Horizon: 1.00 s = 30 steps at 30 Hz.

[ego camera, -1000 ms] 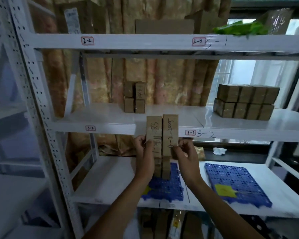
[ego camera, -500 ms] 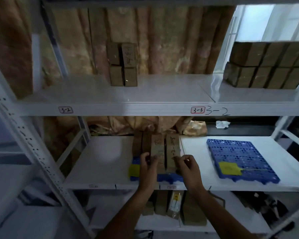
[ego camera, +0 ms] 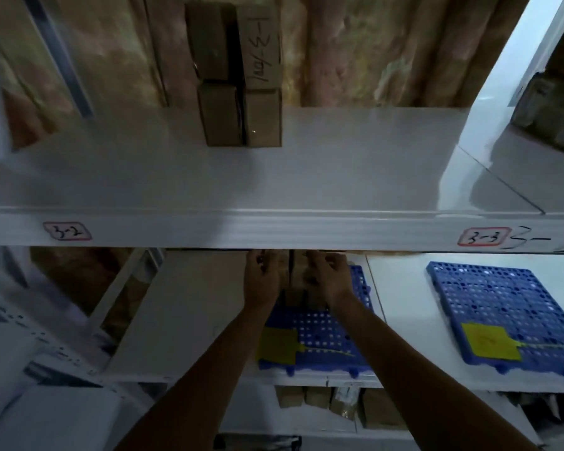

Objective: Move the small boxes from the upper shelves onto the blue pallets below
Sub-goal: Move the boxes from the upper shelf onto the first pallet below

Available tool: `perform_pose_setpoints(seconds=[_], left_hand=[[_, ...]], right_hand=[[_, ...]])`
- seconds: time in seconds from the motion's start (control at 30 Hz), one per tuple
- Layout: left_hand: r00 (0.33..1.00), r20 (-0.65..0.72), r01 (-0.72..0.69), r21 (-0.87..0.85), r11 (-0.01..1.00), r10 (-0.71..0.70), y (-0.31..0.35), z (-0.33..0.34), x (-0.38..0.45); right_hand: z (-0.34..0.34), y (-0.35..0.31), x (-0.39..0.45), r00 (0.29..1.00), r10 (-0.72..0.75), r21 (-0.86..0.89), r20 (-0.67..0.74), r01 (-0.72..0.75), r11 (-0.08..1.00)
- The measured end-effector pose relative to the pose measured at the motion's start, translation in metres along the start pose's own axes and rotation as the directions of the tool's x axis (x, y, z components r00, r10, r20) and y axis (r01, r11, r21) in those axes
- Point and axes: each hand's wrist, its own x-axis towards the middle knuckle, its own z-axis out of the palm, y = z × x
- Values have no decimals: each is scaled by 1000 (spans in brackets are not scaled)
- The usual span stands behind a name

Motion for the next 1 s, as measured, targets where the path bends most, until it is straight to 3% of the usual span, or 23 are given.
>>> perform_pose_setpoints(seconds=[0.3, 0.5, 0.77, 1.0], left_hand=[[981, 17, 190, 164, 968, -196, -28, 18, 39], [987, 62, 136, 154, 979, -147, -29, 13, 33], [980, 82, 170, 134, 976, -182, -13, -3, 23], [993, 96, 59, 148, 987, -74, 31, -30, -32]], right_hand=[[18, 24, 34, 999, 43, -87, -19, -44, 995], [22, 33, 32, 995, 86, -18, 51, -85, 996], [3, 15, 8, 999, 39, -149, 4, -38, 988], [-25, -11, -47, 995, -86, -202, 52, 95, 975]])
